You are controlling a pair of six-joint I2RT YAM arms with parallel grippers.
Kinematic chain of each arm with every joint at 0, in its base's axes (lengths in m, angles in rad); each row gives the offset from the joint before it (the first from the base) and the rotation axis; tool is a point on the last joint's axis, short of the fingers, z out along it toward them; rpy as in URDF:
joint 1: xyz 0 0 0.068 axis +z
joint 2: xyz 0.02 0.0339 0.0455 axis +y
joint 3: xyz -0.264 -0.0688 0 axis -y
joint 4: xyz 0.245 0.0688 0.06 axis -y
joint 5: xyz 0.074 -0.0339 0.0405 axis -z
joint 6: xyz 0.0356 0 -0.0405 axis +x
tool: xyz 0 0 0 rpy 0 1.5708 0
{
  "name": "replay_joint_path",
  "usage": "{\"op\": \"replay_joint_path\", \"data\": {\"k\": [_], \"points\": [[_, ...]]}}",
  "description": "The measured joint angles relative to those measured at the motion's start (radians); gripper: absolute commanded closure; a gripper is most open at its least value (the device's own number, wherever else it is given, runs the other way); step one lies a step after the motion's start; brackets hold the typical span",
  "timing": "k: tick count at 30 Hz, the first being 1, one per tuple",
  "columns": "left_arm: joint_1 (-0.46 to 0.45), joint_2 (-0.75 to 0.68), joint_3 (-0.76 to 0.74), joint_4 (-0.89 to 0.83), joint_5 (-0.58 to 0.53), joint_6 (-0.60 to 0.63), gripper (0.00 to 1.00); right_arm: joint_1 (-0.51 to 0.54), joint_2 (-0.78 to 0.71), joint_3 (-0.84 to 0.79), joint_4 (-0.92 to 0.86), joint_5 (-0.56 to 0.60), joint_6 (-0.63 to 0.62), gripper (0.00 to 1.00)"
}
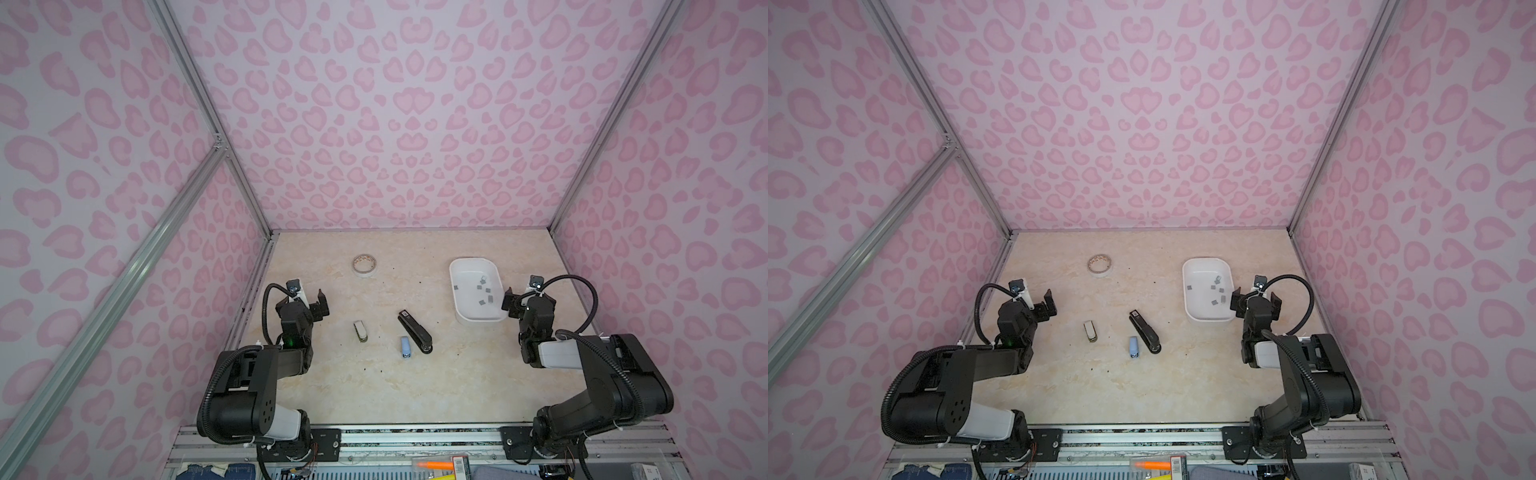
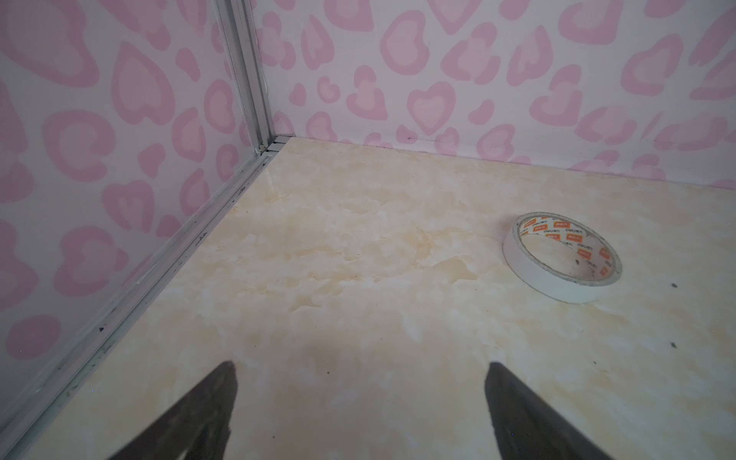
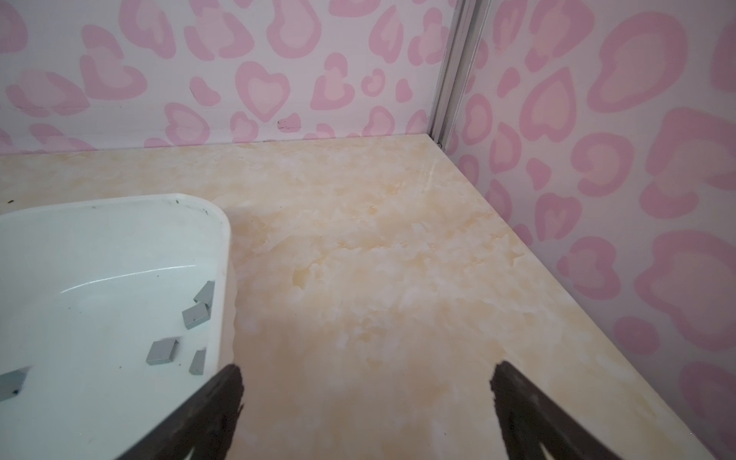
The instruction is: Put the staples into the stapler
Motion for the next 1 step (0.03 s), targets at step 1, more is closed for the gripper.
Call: {"op": "replay_joint_path", "data": {"k": [1], "points": [[0.0, 0.0, 0.0, 0.0, 0.0, 0.0, 0.02, 0.0, 0.0, 0.0, 0.0, 0.0, 0.0, 0.02]]}}
